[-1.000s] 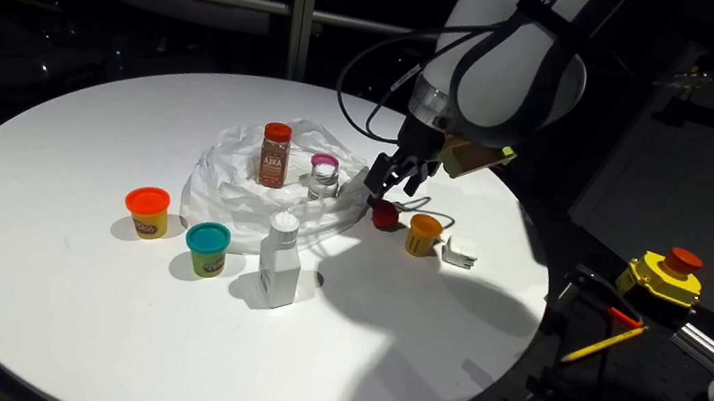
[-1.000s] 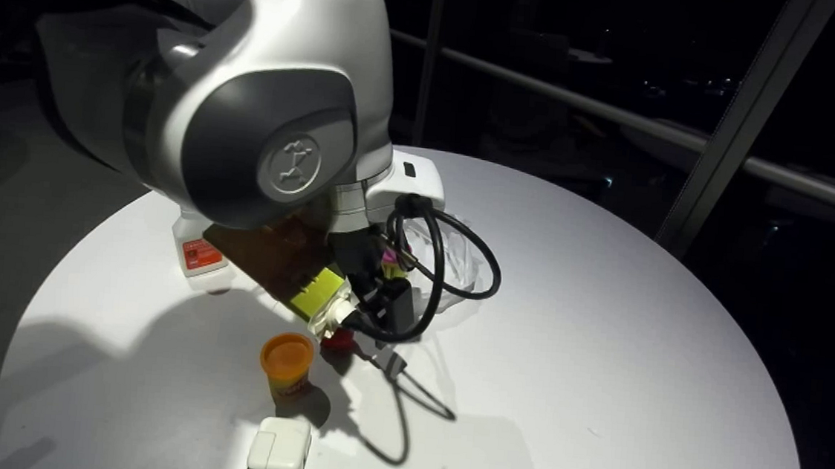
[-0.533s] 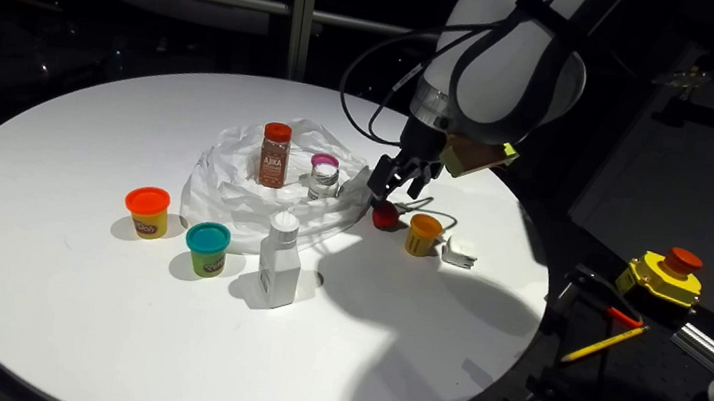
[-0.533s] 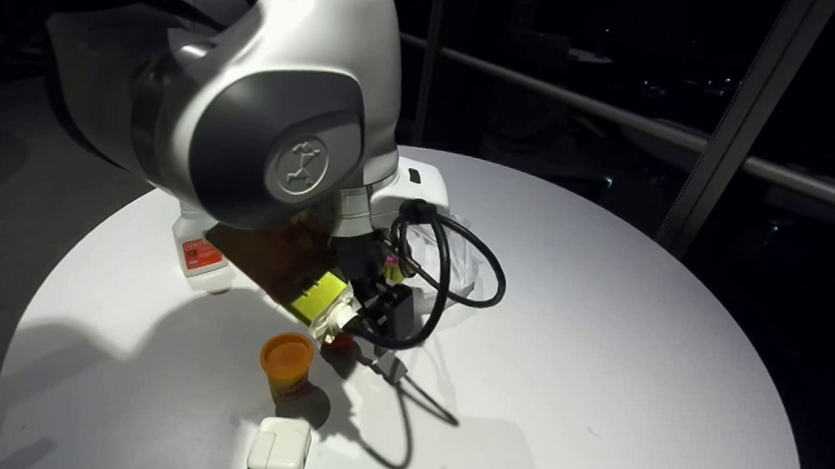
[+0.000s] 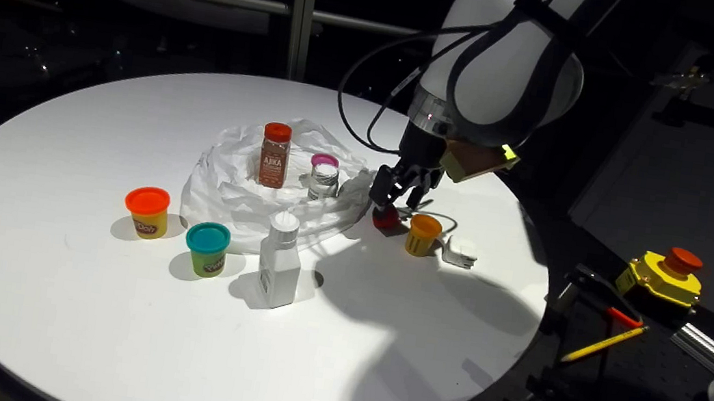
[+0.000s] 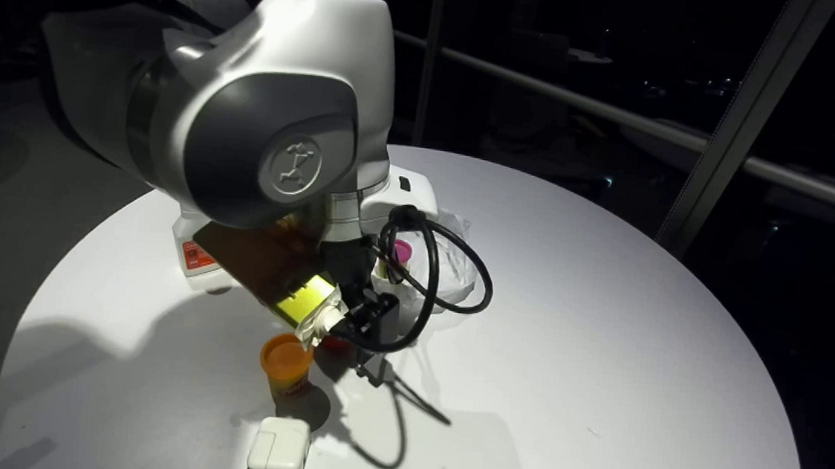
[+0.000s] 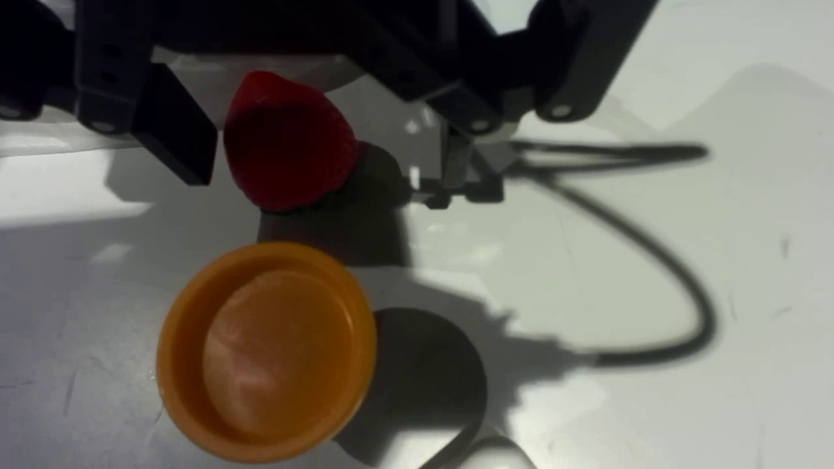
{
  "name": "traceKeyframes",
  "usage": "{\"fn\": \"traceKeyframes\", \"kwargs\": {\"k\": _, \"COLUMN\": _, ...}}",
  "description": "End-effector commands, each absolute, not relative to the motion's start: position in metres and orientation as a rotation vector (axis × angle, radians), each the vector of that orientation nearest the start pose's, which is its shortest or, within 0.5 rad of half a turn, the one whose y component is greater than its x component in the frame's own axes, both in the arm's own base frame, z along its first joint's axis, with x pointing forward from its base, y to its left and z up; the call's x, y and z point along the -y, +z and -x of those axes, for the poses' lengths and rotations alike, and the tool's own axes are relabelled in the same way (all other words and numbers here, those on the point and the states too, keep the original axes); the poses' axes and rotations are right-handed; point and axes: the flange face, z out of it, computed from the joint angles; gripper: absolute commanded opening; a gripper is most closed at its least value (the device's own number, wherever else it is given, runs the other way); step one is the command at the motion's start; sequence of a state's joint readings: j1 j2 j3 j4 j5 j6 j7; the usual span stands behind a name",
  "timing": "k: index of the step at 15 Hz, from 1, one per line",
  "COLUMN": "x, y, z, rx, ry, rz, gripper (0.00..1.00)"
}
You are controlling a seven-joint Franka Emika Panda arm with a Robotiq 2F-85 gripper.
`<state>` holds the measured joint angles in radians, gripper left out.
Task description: Put the bottles on the table in the plastic bag
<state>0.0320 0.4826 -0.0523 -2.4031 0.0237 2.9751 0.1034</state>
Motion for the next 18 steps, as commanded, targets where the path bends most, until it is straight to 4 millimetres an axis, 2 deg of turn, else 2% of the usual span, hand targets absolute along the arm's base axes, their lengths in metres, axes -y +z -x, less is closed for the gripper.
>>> {"fn": "traceKeyframes", "kwargs": {"k": 1, "x": 0.015, "y": 0.122, "z": -0.505, "rx": -0.219, "ry": -0.157, "rz": 3.139, "gripper": 0.59}}
{"fn": "traceKeyframes", "kwargs": {"k": 5, "x": 0.016, "y": 0.115, "z": -0.511, "rx": -0.206, "ry": -0.153, "rz": 3.154, "gripper": 0.27}}
{"fn": "traceKeyframes", "kwargs": {"k": 8, "x": 0.024, "y": 0.132, "z": -0.514, "rx": -0.251, "ry": -0.18, "rz": 3.165, "gripper": 0.26}}
{"fn": "traceKeyframes", "kwargs": {"k": 11, "x": 0.034, "y": 0.175, "z": -0.518, "rx": -0.309, "ry": -0.241, "rz": 3.192, "gripper": 0.26}}
{"fn": "traceKeyframes", "kwargs": {"k": 12, "x": 0.027, "y": 0.186, "z": -0.521, "rx": -0.334, "ry": -0.268, "rz": 3.184, "gripper": 0.26}}
{"fn": "traceKeyframes", "kwargs": {"k": 14, "x": 0.001, "y": 0.202, "z": -0.532, "rx": -0.355, "ry": -0.301, "rz": 3.147, "gripper": 0.26}}
{"fn": "traceKeyframes", "kwargs": {"k": 15, "x": -0.014, "y": 0.207, "z": -0.544, "rx": -0.357, "ry": -0.32, "rz": 3.12, "gripper": 0.26}}
{"fn": "traceKeyframes", "kwargs": {"k": 18, "x": -0.062, "y": 0.213, "z": -0.57, "rx": -0.38, "ry": -0.317, "rz": 3.027, "gripper": 0.26}}
